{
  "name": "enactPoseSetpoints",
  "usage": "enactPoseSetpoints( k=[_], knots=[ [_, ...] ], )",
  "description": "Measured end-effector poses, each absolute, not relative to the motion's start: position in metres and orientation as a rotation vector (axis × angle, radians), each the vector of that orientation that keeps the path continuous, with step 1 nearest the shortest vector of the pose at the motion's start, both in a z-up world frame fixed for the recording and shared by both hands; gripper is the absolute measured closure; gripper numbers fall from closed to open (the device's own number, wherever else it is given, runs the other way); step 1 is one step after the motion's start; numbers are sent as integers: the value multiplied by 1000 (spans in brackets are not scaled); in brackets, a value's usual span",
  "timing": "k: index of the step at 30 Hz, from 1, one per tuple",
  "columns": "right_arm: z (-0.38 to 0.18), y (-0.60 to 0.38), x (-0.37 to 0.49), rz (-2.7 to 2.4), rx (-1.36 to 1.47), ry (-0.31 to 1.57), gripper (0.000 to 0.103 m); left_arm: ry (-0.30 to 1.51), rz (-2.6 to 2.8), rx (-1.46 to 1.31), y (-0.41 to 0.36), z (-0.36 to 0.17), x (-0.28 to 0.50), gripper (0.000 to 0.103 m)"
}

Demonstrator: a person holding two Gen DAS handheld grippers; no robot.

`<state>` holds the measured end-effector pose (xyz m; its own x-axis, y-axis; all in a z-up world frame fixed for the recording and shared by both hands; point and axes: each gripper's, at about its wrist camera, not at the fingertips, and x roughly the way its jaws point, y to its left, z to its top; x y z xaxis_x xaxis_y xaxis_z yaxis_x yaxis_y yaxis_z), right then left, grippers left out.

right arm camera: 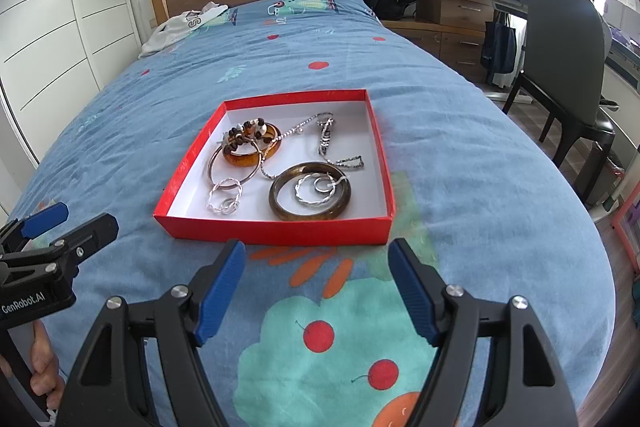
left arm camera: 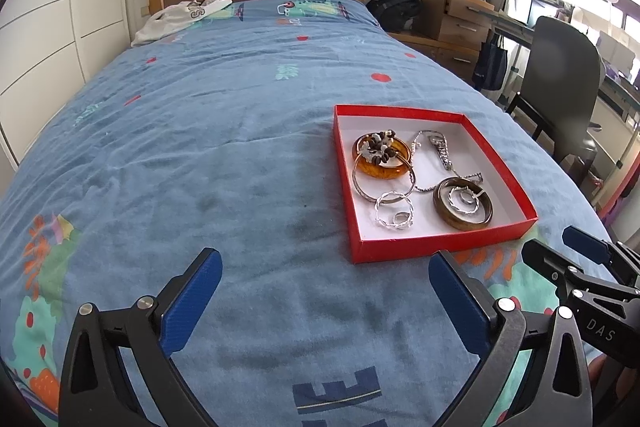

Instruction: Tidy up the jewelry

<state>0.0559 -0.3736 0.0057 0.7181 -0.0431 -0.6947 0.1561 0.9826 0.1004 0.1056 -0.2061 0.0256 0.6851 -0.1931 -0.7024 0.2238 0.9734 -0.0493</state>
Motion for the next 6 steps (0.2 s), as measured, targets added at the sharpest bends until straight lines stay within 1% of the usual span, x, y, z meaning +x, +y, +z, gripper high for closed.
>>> enactPoseSetpoints(
  k=[6],
  knots=[
    [6, -374, 56, -110, 157, 764, 30, 780, -235, 36, -205, 27, 105, 2]
  ],
)
